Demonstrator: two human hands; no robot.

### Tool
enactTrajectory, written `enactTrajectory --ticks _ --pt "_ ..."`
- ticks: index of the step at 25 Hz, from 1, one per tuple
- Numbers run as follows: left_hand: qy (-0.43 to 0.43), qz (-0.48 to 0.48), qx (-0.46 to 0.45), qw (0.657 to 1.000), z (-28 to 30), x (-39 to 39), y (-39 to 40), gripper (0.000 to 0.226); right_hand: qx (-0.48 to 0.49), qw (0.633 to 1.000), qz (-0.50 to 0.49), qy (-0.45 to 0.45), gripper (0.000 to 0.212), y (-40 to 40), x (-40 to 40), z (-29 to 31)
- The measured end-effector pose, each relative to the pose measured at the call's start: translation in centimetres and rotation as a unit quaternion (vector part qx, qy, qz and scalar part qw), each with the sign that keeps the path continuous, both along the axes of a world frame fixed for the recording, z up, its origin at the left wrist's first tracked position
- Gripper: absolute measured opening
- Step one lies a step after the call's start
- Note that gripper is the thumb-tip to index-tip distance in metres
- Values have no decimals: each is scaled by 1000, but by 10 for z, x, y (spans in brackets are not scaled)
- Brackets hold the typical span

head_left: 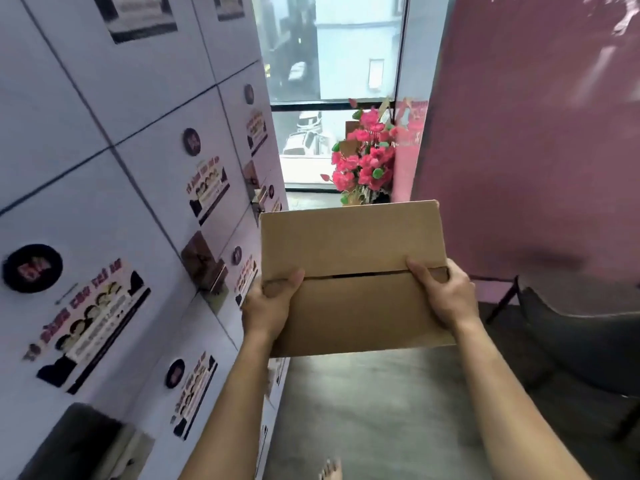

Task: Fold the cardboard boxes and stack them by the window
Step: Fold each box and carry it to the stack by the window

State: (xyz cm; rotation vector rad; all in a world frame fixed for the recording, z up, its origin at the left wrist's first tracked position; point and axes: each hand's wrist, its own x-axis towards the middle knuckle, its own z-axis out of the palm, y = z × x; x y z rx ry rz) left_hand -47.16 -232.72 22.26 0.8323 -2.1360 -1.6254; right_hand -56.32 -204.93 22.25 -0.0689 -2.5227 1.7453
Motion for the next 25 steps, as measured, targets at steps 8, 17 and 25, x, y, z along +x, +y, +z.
enactTrajectory --ticks 8,17,25 --pt "-5 -61 -17 998 -4 -257 -36 90 6 998 -54 -22 60 -25 -230 -4" --pt "-39 35 4 999 -24 -497 -45 79 22 998 35 -42 52 -52 -522 -24" --pt "-50 109 2 993 -27 -658 -107 64 41 993 108 -38 58 -132 -722 -29"
